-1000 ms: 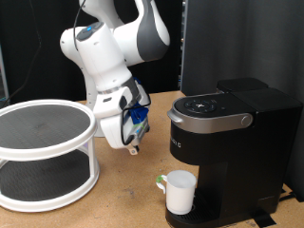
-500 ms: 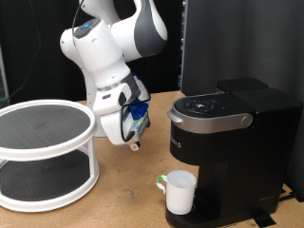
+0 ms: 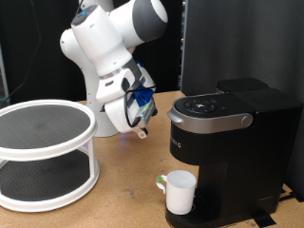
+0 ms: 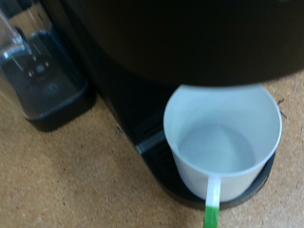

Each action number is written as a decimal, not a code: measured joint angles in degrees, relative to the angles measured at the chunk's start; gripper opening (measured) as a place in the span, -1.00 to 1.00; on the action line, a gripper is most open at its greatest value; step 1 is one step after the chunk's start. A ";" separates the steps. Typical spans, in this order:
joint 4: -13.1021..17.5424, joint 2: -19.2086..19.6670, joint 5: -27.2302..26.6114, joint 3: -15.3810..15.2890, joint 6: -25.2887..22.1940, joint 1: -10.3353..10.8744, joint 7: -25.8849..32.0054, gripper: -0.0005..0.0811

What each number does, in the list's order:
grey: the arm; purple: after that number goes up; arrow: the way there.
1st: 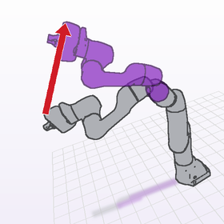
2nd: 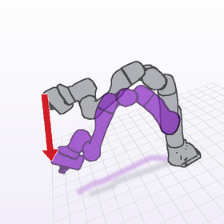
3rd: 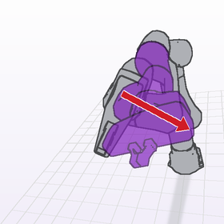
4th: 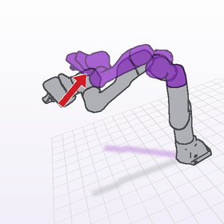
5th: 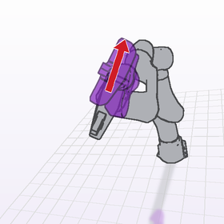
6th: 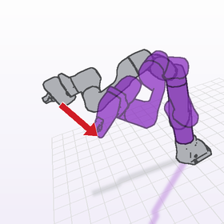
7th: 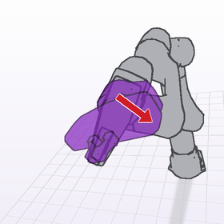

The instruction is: Make a cup of coffee with the keurig machine

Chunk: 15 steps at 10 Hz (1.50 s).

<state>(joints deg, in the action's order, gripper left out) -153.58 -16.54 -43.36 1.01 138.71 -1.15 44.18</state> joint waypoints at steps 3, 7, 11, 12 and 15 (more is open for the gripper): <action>1.11 -3.55 0.05 0.00 -3.17 -0.14 -2.64 0.98; 3.33 -10.05 0.84 0.22 -10.24 -0.66 -6.88 0.98; 4.89 -15.96 3.01 0.99 -17.85 -1.94 -10.37 0.98; 5.12 -17.08 3.39 1.32 -19.27 -2.21 -10.92 0.98; 5.98 -18.71 4.20 2.22 -23.26 -2.89 -11.82 0.98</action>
<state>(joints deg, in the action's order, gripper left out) -147.60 -35.25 -39.17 3.24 115.45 -4.04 32.36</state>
